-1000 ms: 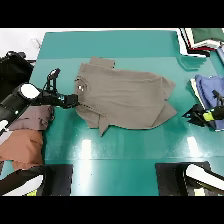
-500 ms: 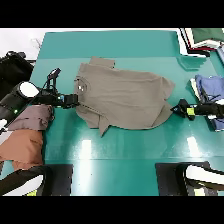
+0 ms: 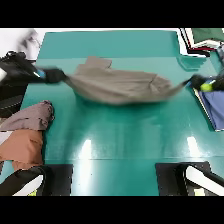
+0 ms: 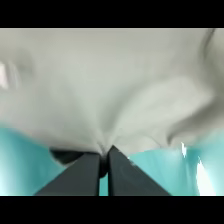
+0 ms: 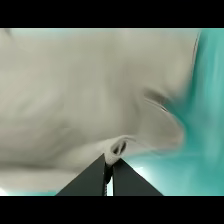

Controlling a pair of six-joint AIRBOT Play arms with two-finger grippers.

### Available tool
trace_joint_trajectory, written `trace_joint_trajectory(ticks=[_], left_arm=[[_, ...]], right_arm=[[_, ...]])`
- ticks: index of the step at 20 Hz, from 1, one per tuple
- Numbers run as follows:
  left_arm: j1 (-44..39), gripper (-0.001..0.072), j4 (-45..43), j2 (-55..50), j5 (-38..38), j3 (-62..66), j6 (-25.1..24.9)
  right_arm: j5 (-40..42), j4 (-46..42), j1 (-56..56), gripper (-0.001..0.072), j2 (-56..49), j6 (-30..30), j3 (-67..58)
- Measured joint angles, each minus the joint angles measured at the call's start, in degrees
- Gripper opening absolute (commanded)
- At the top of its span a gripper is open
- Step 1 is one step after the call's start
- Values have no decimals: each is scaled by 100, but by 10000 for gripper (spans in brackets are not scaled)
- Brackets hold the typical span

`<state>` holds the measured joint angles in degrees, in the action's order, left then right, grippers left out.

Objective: Fold the shirts.

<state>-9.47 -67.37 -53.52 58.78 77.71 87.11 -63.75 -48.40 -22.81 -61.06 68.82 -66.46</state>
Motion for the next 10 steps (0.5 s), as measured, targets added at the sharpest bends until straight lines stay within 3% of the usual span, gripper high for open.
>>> trace_joint_trajectory(ticks=[5,10], left_arm=[[0,27,-509,391,188,2898,0],[-2,28,-734,442,-28,4181,-107]], right_arm=[[-380,28,-564,15,1209,2,-2170],[-723,33,-1228,14,1626,251,-3777]])
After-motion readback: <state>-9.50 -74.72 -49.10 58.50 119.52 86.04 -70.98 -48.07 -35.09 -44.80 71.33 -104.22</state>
